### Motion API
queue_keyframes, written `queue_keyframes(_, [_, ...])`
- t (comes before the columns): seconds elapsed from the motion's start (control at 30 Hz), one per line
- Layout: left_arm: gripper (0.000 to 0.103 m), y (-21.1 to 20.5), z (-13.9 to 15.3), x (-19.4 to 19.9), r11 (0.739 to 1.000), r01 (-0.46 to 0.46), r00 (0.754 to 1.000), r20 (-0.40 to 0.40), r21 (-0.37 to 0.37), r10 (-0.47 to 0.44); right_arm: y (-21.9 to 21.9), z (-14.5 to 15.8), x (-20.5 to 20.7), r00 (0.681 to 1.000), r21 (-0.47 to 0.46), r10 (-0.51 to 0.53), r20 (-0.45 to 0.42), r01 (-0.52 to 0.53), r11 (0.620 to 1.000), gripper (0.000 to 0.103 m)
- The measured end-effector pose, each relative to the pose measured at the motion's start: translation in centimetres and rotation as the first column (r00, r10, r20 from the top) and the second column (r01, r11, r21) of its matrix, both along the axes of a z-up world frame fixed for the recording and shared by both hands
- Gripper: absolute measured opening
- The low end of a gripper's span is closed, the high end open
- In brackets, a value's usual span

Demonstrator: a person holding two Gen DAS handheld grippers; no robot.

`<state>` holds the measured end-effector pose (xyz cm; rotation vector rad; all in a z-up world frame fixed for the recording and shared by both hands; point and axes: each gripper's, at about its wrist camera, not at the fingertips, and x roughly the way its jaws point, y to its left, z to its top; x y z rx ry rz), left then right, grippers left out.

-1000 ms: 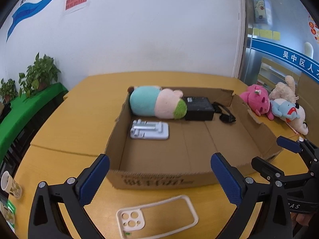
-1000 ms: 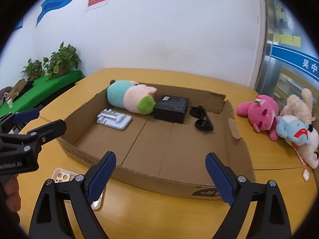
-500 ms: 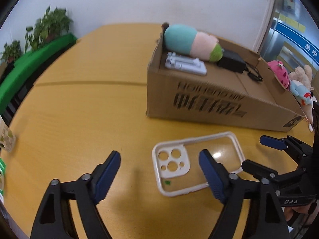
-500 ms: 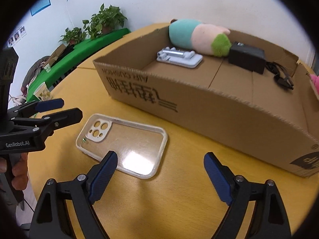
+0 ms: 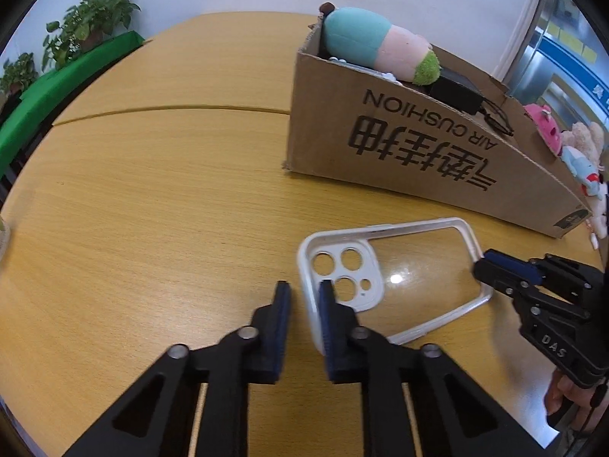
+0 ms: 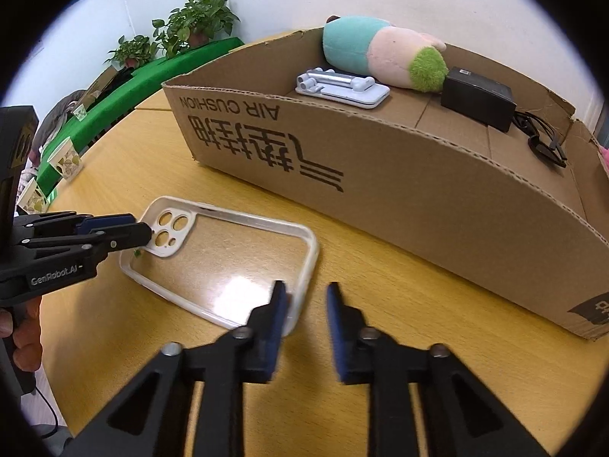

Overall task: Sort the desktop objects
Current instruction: 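Move the left gripper to the clear phone case rim and grasp it, then carry the phone case over the box and release it inside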

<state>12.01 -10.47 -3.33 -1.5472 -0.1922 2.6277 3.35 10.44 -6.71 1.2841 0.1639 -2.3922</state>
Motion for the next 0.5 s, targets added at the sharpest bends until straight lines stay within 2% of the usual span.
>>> queue_keyframes(0.07, [0.007, 0.3, 0.0, 0.0, 1.0, 0.004, 1.0, -0.005, -0.02, -0.004, -0.2, -0.1, 0.1, 1.0, -0.006, 0.003, 0.001, -0.003, 1.0, 0.01])
queue_keyframes(0.17, [0.005, 0.4, 0.4, 0.2, 0.999, -0.011, 1.0, -0.007, -0.035, 0.01, -0.2, 0.0, 0.1, 1.0, -0.015, 0.006, 0.005, -0.006, 1.0, 0.009])
queue_keyframes(0.27, [0.004, 0.4, 2.4, 0.7, 0.999, -0.015, 0.999, -0.048, -0.043, 0.013, 0.0, 0.4, 0.6, 1.0, -0.043, 0.007, 0.005, -0.007, 0.999, 0.009])
queue_keyframes(0.4, [0.004, 1.2, 8.0, 0.8, 0.998, -0.005, 0.985, -0.172, -0.064, -0.006, 0.6, 4.0, 1.9, 0.996, -0.075, -0.003, -0.091, -0.004, 0.997, 0.009])
queue_keyframes(0.5, [0.004, 2.8, 12.8, -0.3, 0.997, 0.044, 0.958, -0.281, -0.07, -0.062, 2.0, 8.8, 2.5, 0.976, -0.112, -0.046, -0.212, 0.023, 0.993, 0.009])
